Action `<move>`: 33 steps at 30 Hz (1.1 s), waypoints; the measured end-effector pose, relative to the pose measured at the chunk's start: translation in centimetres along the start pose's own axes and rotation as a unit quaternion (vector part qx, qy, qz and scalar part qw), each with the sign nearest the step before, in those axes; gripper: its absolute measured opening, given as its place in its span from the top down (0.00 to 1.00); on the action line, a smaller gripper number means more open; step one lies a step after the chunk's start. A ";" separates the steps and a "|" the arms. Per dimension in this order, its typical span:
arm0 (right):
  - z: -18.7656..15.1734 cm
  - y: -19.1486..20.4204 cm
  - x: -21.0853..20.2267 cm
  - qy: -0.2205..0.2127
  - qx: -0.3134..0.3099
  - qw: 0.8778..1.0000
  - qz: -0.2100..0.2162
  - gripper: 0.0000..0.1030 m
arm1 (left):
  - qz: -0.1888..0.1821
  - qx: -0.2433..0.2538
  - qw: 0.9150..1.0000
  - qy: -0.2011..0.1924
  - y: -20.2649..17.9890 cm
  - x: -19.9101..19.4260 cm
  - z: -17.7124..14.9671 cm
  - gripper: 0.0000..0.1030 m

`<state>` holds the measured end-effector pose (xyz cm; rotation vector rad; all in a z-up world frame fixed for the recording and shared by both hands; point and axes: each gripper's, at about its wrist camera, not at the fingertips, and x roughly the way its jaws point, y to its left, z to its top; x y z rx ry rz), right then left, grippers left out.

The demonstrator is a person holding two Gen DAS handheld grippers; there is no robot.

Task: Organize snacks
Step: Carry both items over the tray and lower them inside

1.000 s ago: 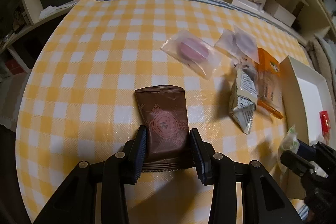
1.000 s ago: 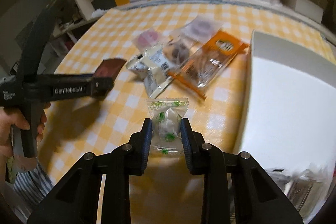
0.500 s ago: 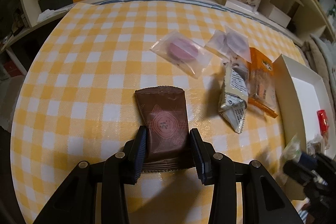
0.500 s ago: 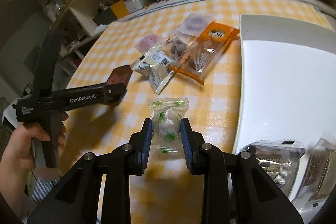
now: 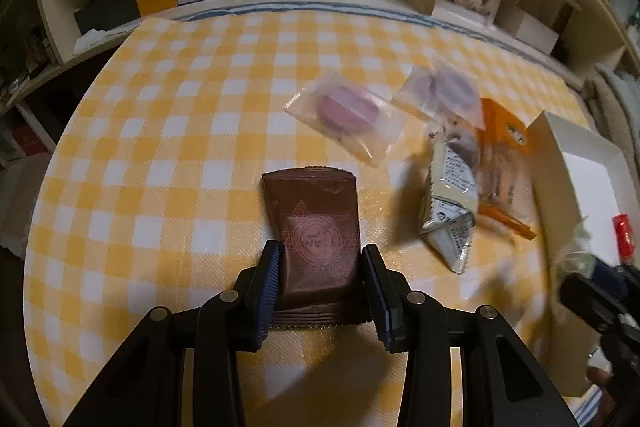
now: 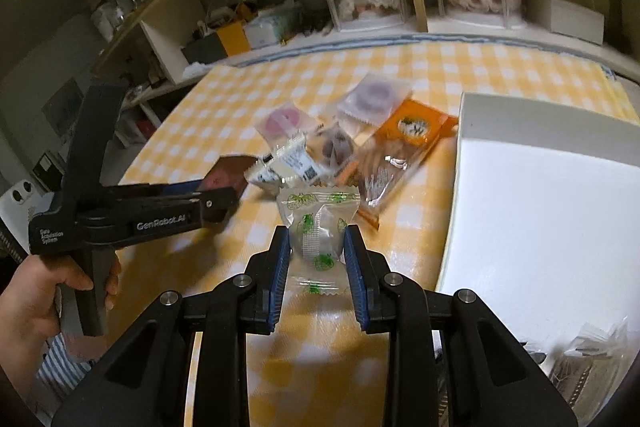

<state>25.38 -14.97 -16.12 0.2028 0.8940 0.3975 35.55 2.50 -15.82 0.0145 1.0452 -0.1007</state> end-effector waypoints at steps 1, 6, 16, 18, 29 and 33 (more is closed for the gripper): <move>0.1 0.2 -0.2 -0.003 -0.005 1.000 0.000 0.73 | 0.003 0.003 1.000 -0.001 -0.2 0.1 0.1 0.59; 0.0 0.1 -0.7 0.000 0.003 1.000 0.011 0.73 | 0.015 0.032 0.999 0.008 -1.2 0.6 0.0 0.61; 0.7 0.6 -2.5 -0.015 0.005 1.000 0.024 0.73 | 0.004 0.037 0.998 -0.052 -2.3 -6.1 0.0 0.62; 1.0 0.7 -3.2 -0.022 0.004 0.999 0.027 0.73 | 0.004 0.038 0.997 -0.068 -2.6 -7.8 0.1 0.62; 3.9 -1.0 -8.9 -0.069 0.008 0.998 0.003 0.73 | -0.041 0.021 0.990 -0.131 -5.4 -14.9 0.1 0.62; 4.6 -2.9 -11.0 -0.076 0.009 0.997 -0.019 0.73 | -0.060 0.030 0.988 -0.136 -7.8 -15.9 -0.2 0.62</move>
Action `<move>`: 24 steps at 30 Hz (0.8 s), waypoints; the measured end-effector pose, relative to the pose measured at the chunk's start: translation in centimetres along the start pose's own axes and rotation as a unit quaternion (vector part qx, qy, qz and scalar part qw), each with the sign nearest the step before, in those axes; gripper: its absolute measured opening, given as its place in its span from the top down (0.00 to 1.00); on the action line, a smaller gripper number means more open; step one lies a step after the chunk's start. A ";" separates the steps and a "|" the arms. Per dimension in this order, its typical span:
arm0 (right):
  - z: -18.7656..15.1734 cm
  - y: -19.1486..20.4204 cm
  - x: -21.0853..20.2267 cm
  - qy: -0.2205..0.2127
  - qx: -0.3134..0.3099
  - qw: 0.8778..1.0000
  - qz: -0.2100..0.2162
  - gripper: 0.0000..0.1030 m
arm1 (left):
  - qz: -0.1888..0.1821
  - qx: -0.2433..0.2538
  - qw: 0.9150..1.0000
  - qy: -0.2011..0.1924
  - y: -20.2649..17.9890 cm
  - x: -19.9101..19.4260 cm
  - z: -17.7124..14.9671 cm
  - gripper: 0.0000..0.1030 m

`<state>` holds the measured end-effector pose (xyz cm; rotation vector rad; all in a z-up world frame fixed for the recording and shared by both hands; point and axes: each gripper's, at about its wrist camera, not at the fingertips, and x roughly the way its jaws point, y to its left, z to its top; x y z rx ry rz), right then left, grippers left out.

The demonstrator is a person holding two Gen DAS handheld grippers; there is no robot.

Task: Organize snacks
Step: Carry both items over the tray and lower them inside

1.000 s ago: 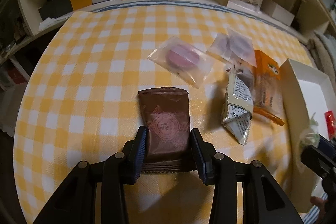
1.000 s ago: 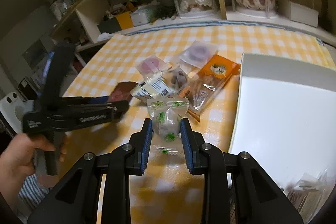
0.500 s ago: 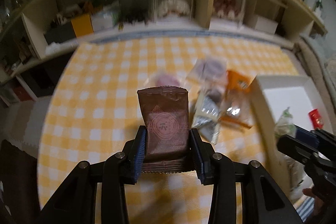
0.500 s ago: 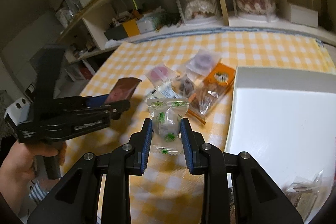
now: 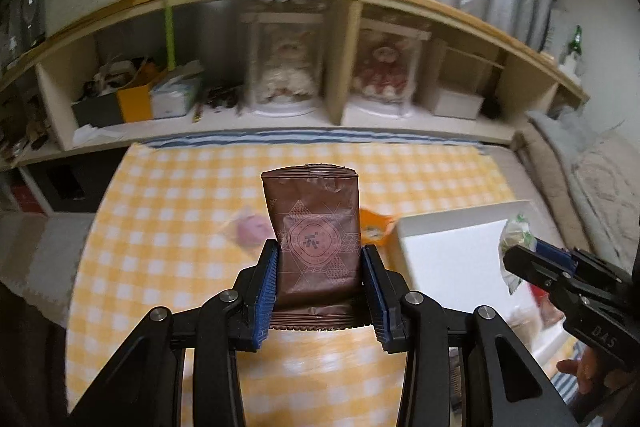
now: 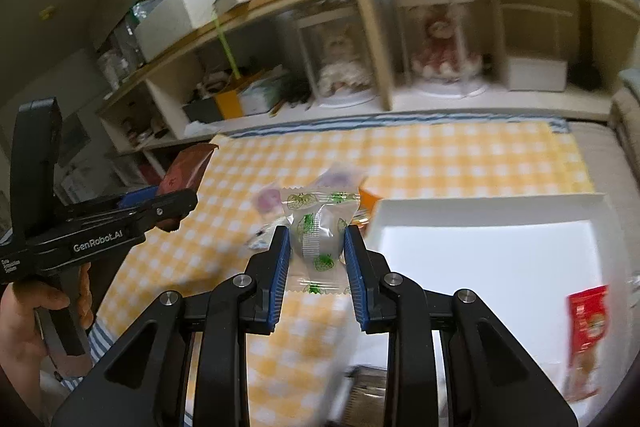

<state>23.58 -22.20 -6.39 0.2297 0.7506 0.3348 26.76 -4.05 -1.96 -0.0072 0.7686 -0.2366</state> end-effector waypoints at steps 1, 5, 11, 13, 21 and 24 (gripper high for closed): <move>0.1 -0.3 -0.4 -0.001 0.000 1.000 -0.003 0.73 | -0.006 0.002 1.000 -0.002 -0.7 0.0 0.1 0.62; 0.9 -2.3 -2.5 -0.009 0.005 1.000 -0.015 0.73 | -0.033 0.008 0.999 -0.002 -3.5 1.2 0.9 0.62; 0.8 -5.9 -4.8 -0.019 0.010 0.999 -0.046 0.73 | -0.063 0.011 0.998 0.011 -7.0 4.7 1.5 0.62; 0.5 -7.4 -5.3 -0.018 0.018 0.998 -0.055 0.73 | -0.067 0.013 0.997 0.020 -8.0 5.9 1.4 0.62; -1.5 -13.2 -5.6 0.001 0.060 0.995 -0.084 0.73 | -0.075 0.007 0.994 0.084 -10.8 12.7 0.0 0.62; -2.2 -14.1 -4.9 0.019 0.064 0.994 -0.085 0.73 | -0.069 0.003 0.992 0.105 -11.1 14.8 -0.6 0.62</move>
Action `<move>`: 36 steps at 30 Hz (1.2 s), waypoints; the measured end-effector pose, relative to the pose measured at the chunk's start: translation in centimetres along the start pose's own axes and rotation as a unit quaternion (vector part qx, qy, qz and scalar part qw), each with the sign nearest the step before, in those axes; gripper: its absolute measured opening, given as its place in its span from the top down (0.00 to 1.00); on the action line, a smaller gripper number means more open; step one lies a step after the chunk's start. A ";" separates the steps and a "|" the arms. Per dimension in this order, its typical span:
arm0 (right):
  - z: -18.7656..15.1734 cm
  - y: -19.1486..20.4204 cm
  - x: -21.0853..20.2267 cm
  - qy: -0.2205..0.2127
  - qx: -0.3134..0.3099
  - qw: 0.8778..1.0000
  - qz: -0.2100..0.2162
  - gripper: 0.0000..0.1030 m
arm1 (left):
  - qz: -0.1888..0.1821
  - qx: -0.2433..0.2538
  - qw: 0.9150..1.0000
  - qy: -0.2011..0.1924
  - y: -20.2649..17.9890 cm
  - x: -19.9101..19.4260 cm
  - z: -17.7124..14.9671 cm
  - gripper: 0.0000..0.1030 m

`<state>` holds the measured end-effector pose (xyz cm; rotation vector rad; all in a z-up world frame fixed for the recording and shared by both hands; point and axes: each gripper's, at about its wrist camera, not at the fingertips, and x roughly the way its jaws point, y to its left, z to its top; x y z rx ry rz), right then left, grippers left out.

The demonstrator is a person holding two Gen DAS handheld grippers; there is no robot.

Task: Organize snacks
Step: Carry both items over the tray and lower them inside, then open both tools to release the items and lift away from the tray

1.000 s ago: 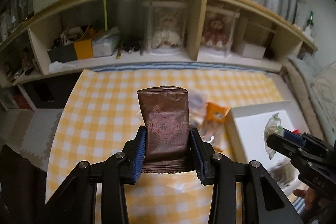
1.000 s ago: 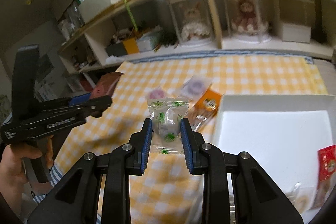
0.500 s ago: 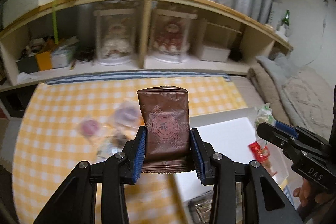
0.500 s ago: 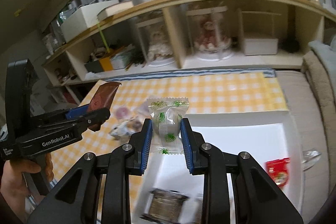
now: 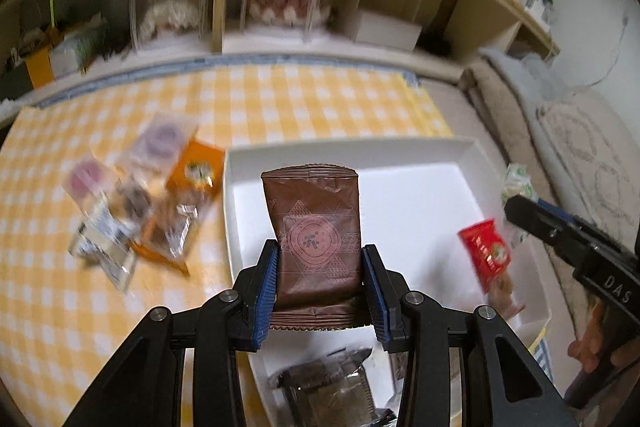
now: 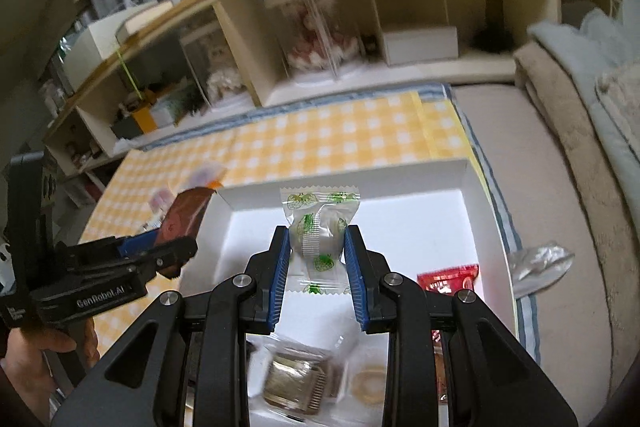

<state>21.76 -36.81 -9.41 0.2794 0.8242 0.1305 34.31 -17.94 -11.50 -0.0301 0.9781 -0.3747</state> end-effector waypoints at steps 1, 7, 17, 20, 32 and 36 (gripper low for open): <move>-0.2 -0.1 0.4 0.006 -0.001 1.000 0.001 0.73 | 0.000 -0.004 1.000 0.004 -0.1 0.5 0.0 0.62; -1.1 -0.6 2.5 0.048 -0.001 0.999 -0.006 0.73 | 0.001 -0.030 0.999 0.019 0.5 3.5 0.2 0.61; -1.7 -1.6 3.5 0.072 0.014 0.997 -0.030 0.56 | 0.012 -0.026 1.000 0.007 1.0 3.7 -0.2 0.38; -1.9 -1.6 3.3 0.077 0.016 0.996 -0.036 0.46 | 0.016 -0.015 1.000 0.007 0.7 3.0 -0.7 0.30; -2.4 -1.0 1.5 0.066 0.012 0.995 -0.072 0.00 | 0.028 0.005 1.000 -0.003 0.9 -0.7 -1.6 0.00; -2.4 -0.6 0.6 0.056 0.013 0.995 -0.078 0.00 | 0.031 0.003 0.999 -0.009 1.2 -2.1 -1.8 0.00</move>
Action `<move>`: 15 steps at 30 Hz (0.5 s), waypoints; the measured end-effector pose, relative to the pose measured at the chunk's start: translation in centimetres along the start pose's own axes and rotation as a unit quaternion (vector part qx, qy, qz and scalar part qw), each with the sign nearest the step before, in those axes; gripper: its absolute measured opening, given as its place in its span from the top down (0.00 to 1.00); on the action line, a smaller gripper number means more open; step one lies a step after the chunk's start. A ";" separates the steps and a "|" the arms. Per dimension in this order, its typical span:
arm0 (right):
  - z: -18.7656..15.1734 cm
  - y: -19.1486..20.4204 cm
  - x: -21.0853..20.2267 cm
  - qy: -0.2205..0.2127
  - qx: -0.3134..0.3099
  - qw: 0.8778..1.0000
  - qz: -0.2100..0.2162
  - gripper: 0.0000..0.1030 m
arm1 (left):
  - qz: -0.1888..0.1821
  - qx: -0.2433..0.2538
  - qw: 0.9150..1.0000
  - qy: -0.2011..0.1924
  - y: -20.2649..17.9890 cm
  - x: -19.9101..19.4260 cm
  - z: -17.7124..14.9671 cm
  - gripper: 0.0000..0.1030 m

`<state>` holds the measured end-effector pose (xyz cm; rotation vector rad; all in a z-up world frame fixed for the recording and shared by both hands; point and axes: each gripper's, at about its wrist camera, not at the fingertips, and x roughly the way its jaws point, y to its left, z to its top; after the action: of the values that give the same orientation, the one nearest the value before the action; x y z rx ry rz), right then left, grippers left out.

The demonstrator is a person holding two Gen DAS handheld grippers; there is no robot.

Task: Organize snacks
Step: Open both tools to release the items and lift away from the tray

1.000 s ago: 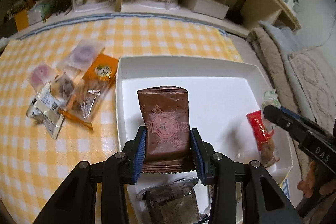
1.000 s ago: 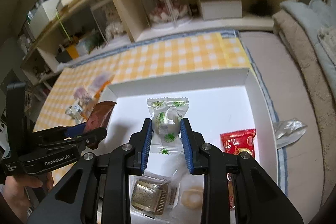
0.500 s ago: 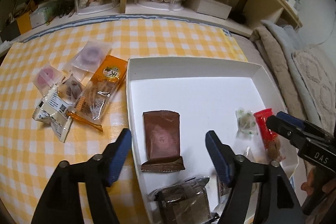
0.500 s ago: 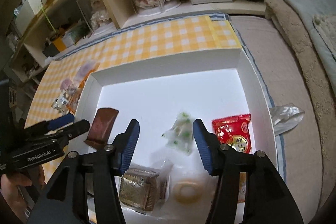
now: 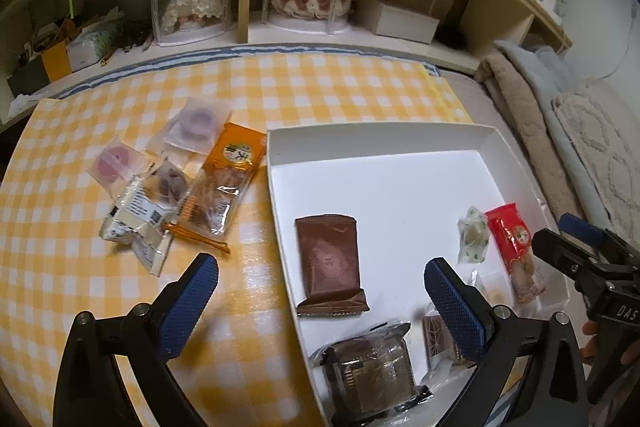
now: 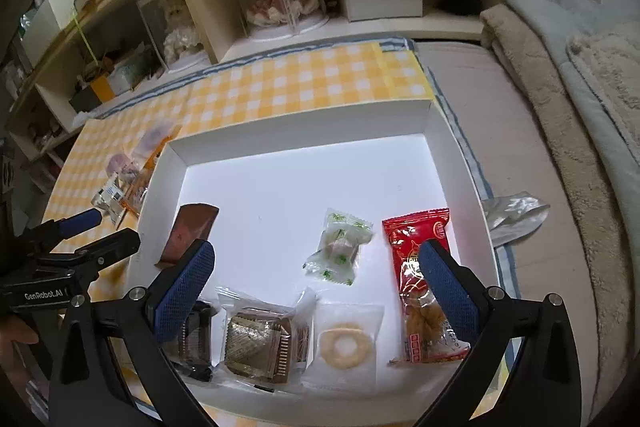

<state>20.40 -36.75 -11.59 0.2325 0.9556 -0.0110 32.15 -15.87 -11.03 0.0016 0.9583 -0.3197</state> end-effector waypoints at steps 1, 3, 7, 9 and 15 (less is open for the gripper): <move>0.0 0.2 -0.3 -0.003 -0.001 1.000 -0.003 0.00 | 0.000 0.001 1.000 0.000 0.1 -0.3 0.0 0.00; -0.1 0.5 -0.5 -0.006 -0.004 1.000 -0.007 0.00 | 0.002 0.003 1.000 -0.005 0.2 -1.1 0.0 0.00; -0.2 1.1 -1.4 -0.015 0.000 1.000 -0.007 0.00 | 0.003 0.005 1.000 -0.014 0.5 -2.7 0.0 0.00; -0.1 1.3 -2.0 -0.023 0.001 1.000 -0.008 0.00 | 0.005 0.008 1.000 -0.019 0.7 -3.6 0.0 0.00; 0.6 2.3 -4.2 -0.055 0.008 0.998 0.000 0.00 | 0.010 0.010 0.999 -0.039 1.9 -6.8 0.6 0.00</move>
<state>18.67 -35.04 -7.42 0.2443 0.8455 -0.0306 29.47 -12.34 -5.50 0.0172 0.8771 -0.3087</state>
